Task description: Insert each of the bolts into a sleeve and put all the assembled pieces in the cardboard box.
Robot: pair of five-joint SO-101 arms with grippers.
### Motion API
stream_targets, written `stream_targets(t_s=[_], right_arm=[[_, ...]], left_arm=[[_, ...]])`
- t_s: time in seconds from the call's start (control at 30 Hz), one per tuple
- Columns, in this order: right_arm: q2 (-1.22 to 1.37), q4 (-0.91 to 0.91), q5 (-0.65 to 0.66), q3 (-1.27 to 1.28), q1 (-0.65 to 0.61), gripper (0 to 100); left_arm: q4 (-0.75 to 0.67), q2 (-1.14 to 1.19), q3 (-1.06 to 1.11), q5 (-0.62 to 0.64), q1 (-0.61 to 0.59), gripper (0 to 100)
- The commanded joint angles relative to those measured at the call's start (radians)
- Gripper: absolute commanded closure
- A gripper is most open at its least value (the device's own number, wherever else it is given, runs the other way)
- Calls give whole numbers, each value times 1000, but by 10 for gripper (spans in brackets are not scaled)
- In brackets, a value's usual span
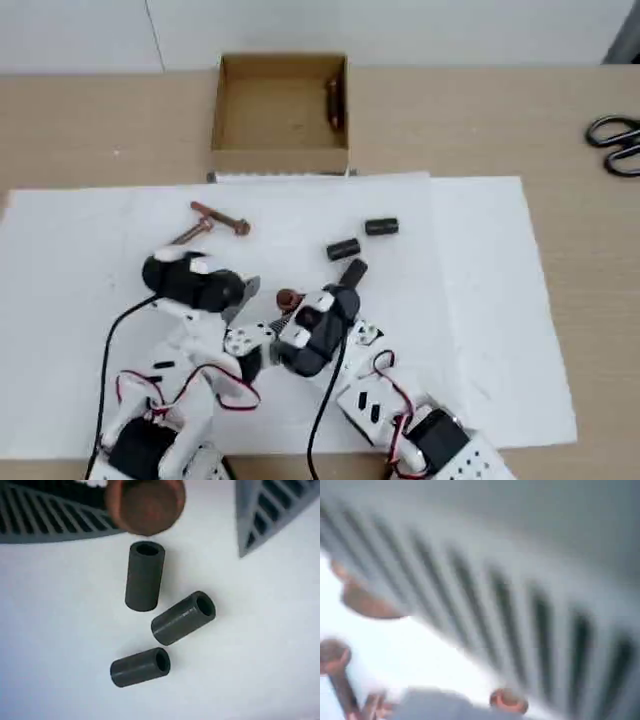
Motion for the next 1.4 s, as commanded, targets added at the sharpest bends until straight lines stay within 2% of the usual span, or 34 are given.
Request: stream_targets(t_s=[0.0, 0.1, 0.17, 0.33, 0.37, 0.47, 0.6, 0.8, 0.87, 1.03, 1.13, 1.37], right_arm=[[-24, -22, 8, 8, -1, 996], [-24, -22, 8, 8, -1, 996], [-24, -21, 8, 8, -1, 996], [-24, -8, 0, 8, 27, 996], [-24, 5, 0, 6, 44, 996], [-24, 42, -8, -3, 116, 996], [-13, 45, -106, -49, 245, 996], [-12, 219, -256, -227, 355, 997], [-4, 277, -285, -299, 364, 997], [150, 381, -293, -502, 366, 997], [312, 380, -295, -649, 366, 997], [700, 323, -295, -918, 366, 997]], left_arm=[[58, -6, -91, -8, -5, 692], [71, -6, -113, -8, -5, 697], [68, -6, -119, -6, -6, 740], [58, -6, -142, -11, -74, 983], [54, -6, -139, -11, -101, 1000], [64, -6, -119, -14, -212, 990], [37, -6, -2, -66, -342, 994], [-184, -6, 232, -210, -502, 994], [-244, -6, 275, -267, -512, 994], [-216, -6, 274, -301, -512, 994], [-149, -6, 272, -304, -508, 994], [-147, -6, 269, -302, -511, 994]])
